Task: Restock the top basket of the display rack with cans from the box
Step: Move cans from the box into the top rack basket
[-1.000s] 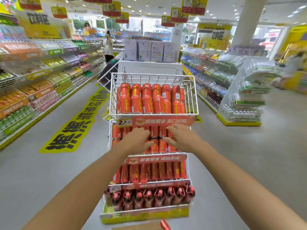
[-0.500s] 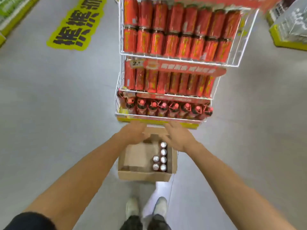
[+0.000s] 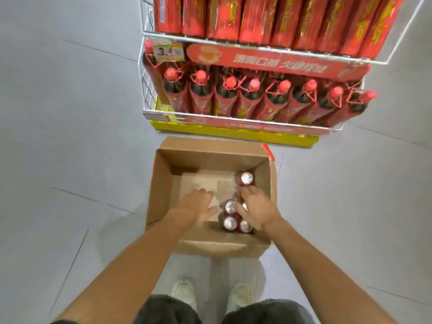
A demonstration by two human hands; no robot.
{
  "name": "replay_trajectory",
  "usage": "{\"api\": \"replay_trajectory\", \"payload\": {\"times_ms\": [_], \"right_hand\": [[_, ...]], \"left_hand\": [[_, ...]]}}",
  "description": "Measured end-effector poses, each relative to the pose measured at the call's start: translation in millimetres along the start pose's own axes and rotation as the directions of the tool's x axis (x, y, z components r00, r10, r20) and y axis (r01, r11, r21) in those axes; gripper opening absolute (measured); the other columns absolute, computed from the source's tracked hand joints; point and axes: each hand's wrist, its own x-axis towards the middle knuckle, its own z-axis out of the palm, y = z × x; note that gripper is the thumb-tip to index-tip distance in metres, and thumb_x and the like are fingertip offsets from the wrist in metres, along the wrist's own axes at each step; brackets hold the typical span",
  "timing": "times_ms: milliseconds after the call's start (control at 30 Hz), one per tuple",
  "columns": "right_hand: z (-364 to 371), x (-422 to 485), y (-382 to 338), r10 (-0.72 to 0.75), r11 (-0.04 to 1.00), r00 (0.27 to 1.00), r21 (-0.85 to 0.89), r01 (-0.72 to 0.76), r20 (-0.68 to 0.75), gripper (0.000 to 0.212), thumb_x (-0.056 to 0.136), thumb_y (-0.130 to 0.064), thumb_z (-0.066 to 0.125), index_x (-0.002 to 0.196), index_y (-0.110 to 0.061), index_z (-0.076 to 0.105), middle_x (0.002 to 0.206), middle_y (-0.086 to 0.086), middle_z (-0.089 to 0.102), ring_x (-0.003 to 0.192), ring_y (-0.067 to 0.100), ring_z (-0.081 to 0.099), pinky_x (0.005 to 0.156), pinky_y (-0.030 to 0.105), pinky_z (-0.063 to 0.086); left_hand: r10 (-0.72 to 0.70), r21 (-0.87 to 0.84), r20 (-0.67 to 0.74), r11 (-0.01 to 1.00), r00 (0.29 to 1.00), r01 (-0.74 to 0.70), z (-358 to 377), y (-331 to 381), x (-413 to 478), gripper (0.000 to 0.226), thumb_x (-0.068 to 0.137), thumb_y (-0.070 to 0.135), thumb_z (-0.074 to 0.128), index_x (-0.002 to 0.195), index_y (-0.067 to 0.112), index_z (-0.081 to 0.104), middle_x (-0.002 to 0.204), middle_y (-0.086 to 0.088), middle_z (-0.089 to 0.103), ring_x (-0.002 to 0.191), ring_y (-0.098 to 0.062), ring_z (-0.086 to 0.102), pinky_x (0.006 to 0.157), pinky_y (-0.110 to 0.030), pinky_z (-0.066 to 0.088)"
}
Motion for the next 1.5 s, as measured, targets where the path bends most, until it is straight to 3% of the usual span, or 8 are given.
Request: {"api": "replay_trajectory", "payload": {"times_ms": [200, 367, 600, 900, 1000, 1100, 1300, 1500], "right_hand": [[66, 112, 50, 0.064, 0.997, 0.99, -0.032, -0.069, -0.127, 0.049, 0.103, -0.046, 0.047, 0.139, -0.013, 0.05, 0.136, 0.012, 0.054, 0.13, 0.033, 0.048, 0.097, 0.046, 0.051], [101, 178, 83, 0.102, 0.99, 0.971, -0.077, -0.121, -0.216, 0.054, 0.105, -0.046, 0.046, 0.143, -0.007, 0.048, 0.137, 0.018, 0.054, 0.13, 0.037, 0.047, 0.105, 0.046, 0.046], [131, 218, 105, 0.123, 0.983, 0.972, -0.112, -0.148, -0.202, 0.044, 0.097, -0.037, 0.062, 0.126, -0.005, 0.061, 0.127, 0.019, 0.057, 0.122, 0.039, 0.052, 0.101, 0.043, 0.047], [137, 221, 104, 0.101, 0.992, 0.958, -0.045, -0.117, -0.269, 0.05, 0.085, -0.028, 0.077, 0.13, -0.009, 0.066, 0.121, 0.018, 0.061, 0.117, 0.038, 0.055, 0.096, 0.04, 0.051], [137, 224, 92, 0.043, 0.998, 0.964, -0.032, -0.054, -0.263, 0.052, 0.082, -0.032, 0.081, 0.129, -0.015, 0.068, 0.118, 0.013, 0.061, 0.115, 0.035, 0.056, 0.093, 0.038, 0.051], [141, 231, 72, -0.003, 1.0, 0.958, -0.016, -0.001, -0.288, 0.047, 0.085, -0.033, 0.08, 0.125, -0.012, 0.068, 0.115, 0.012, 0.061, 0.114, 0.035, 0.058, 0.09, 0.04, 0.052], [145, 236, 61, 0.012, 0.999, 0.948, -0.037, -0.025, -0.319, 0.044, 0.086, -0.036, 0.079, 0.122, -0.013, 0.068, 0.113, 0.01, 0.061, 0.113, 0.034, 0.058, 0.086, 0.04, 0.053], [144, 233, 70, -0.004, 0.998, 0.943, -0.058, -0.016, -0.332, 0.044, 0.083, -0.038, 0.083, 0.121, -0.017, 0.071, 0.108, 0.007, 0.063, 0.107, 0.031, 0.061, 0.086, 0.041, 0.055]], "left_hand": [[0.059, -0.065, -0.017, 0.996, 0.998, -0.06, 69, -25, 121, 0.051, 0.097, 0.049, 0.053, 0.125, 0.006, 0.057, 0.126, -0.017, 0.058, 0.123, -0.035, 0.05, 0.099, -0.048, 0.046], [0.124, -0.149, -0.023, 0.981, 0.992, -0.126, 116, -35, 194, 0.043, 0.092, 0.055, 0.059, 0.092, 0.012, 0.056, 0.1, -0.01, 0.062, 0.099, -0.028, 0.056, 0.084, -0.041, 0.05], [0.246, -0.418, 0.044, 0.885, 0.968, -0.206, 169, -52, 237, 0.039, 0.077, 0.055, 0.071, 0.094, 0.02, 0.067, 0.09, 0.003, 0.066, 0.085, -0.017, 0.061, 0.079, -0.039, 0.052], [0.179, -0.763, 0.022, 0.639, 0.984, -0.099, 167, -67, 233, 0.031, 0.088, 0.017, 0.078, 0.117, 0.008, 0.072, 0.111, -0.008, 0.069, 0.108, -0.026, 0.069, 0.075, -0.041, 0.064], [0.096, -0.819, -0.062, 0.564, 0.993, -0.105, 155, -82, 235, 0.026, 0.087, 0.015, 0.078, 0.109, 0.002, 0.074, 0.098, -0.012, 0.071, 0.088, -0.018, 0.072, 0.067, -0.03, 0.062], [-0.077, -0.89, -0.155, 0.444, 0.985, -0.105, 140, -103, 237, 0.01, 0.087, 0.013, 0.079, 0.092, 0.005, 0.077, 0.087, -0.01, 0.067, 0.076, -0.014, 0.068, 0.077, -0.04, 0.064], [-0.135, -0.904, -0.148, 0.42, 0.98, -0.079, 145, -102, 235, 0.028, 0.08, 0.013, 0.085, 0.104, 0.002, 0.075, 0.085, -0.005, 0.067, 0.077, -0.014, 0.07, 0.071, -0.034, 0.064], [-0.087, -0.886, -0.153, 0.454, 0.984, -0.098, 145, -86, 244, 0.029, 0.087, 0.011, 0.079, 0.114, 0.006, 0.076, 0.112, -0.014, 0.072, 0.1, -0.023, 0.072, 0.076, -0.038, 0.064]]}}
